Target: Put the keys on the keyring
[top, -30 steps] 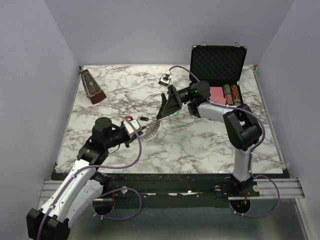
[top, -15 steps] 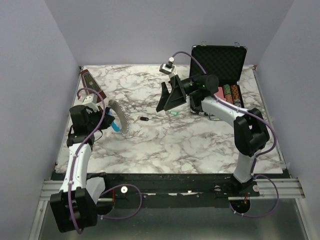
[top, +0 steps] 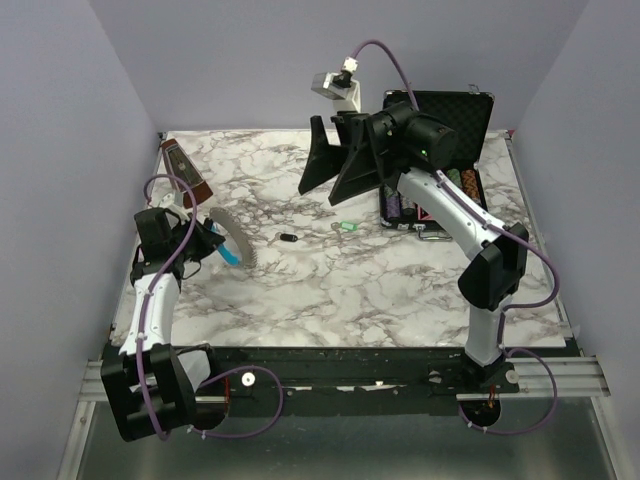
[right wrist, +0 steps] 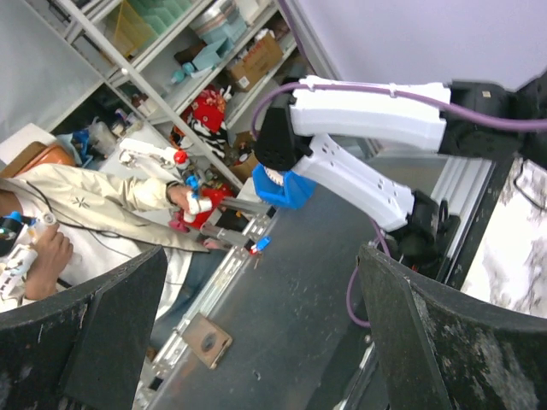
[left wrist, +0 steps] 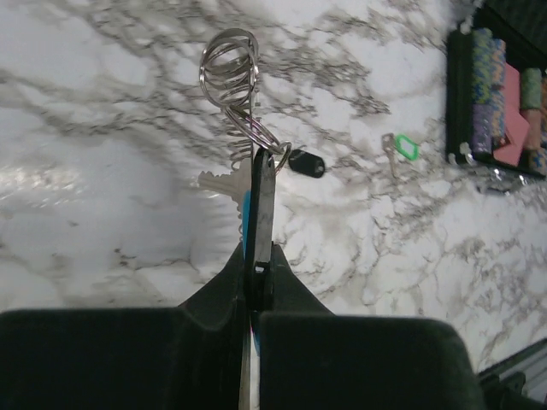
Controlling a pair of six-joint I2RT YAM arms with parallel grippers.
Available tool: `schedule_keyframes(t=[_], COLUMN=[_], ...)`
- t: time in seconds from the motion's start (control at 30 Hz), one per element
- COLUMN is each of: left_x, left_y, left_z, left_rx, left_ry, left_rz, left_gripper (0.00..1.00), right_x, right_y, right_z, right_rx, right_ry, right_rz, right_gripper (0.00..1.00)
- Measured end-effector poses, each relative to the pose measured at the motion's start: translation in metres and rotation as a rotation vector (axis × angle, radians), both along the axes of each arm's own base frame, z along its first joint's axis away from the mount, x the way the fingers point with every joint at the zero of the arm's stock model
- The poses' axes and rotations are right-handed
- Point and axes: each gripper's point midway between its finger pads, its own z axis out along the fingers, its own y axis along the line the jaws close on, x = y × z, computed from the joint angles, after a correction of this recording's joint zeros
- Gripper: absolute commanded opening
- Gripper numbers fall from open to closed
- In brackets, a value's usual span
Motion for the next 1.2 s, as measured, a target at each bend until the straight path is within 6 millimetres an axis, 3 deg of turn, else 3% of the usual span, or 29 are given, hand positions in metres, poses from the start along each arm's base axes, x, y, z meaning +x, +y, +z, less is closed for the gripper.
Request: schedule_keyframes(t=[0.1, 0.27, 0.37, 0.73, 0.87, 1.1, 1.2], left_x=[0.002, 0.005, 0.01, 0.022, 0.017, -0.013, -0.027], left_y=[-0.024, -0.085, -0.121, -0.273, -0.313, -0.403, -0.436], left_z=[0.017, 0.059, 0.067, 0.039, 0.035, 0.022, 0.008], left_rx=[0.008, -0.033, -0.095, -0.321, -0.375, -0.482, -0.498], left_ry=[-0.044, -0.144, -0.15, 0.054, 0.084, 0.167, 0.22], left_rz=[-0.111, -0.359, -0.477, -0.832, -0.892, -1.02, -1.053], left_gripper=[0.0, 0.0, 0.0, 0.0, 0.0, 0.0, 0.11], right_x=[0.001, 0.018, 0.015, 0.0, -0.013, -0.047, -0.053], right_y=[0.002, 0.029, 0.038, 0.03, 0.018, -0.011, -0.016], right_z=[0.006, -0.025, -0.036, -0.021, -0.004, 0.031, 0.033], right_rx=[0.031, -0.039, -0.077, -0.016, 0.009, 0.078, 0.081], right_ry=[0.019, 0.103, 0.122, 0.027, -0.007, -0.093, -0.096], right_rz=[-0.002, 0.027, 0.052, 0.061, 0.06, 0.06, 0.06], right_gripper=[1.0, 1.0, 1.0, 1.0, 1.0, 1.0, 1.0])
